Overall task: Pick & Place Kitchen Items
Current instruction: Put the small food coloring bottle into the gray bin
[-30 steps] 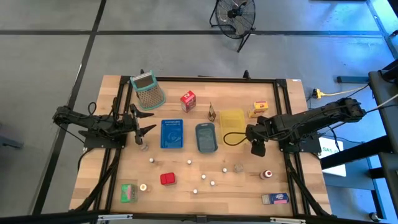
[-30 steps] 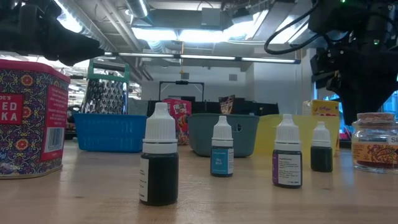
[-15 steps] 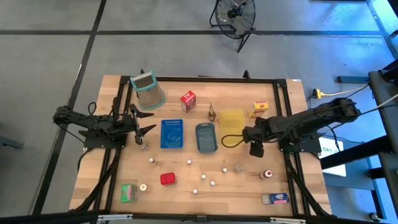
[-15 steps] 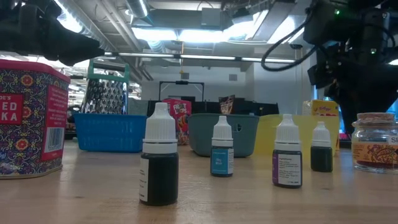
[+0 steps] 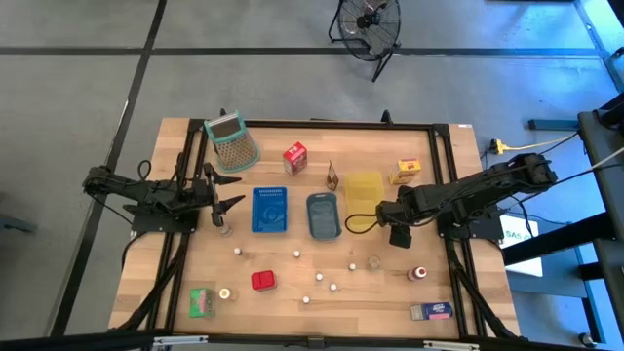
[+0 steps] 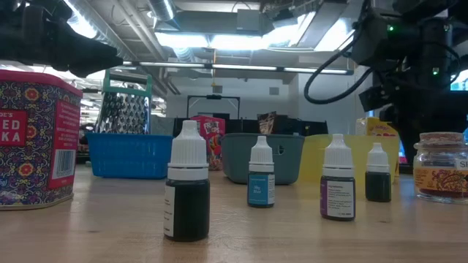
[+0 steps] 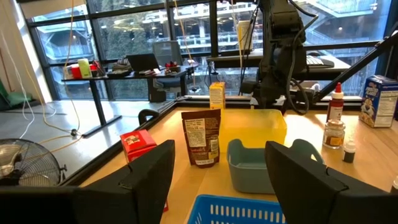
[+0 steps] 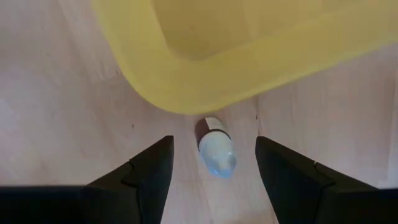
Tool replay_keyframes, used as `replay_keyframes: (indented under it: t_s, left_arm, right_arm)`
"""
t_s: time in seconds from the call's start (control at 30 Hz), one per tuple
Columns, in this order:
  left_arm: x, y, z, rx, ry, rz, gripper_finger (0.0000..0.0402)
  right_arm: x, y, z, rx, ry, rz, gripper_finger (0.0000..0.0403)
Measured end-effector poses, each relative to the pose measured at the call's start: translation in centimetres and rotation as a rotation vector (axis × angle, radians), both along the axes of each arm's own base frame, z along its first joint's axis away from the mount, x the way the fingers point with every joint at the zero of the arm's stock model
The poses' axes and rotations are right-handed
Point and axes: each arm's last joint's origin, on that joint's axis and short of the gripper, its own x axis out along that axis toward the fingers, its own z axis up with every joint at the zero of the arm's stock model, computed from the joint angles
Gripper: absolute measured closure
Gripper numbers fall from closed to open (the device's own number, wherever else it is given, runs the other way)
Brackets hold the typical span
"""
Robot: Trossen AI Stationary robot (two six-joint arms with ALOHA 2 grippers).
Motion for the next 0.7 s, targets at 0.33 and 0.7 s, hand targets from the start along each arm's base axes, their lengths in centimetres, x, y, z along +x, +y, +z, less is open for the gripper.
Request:
replay_keyframes:
  t_s: [0.33,0.7]
  left_arm:
    - [0.00,0.00,0.01,0.002,0.000,0.000,0.0156]
    - [0.00,0.00,0.00,0.003,0.001,0.000,0.0156]
  right_arm:
    - [0.03,0.02,0.02,0.004,-0.004,0.000,0.0183]
    - [0.03,0.06,0.01,0.018,-0.003,0.002,0.0206]
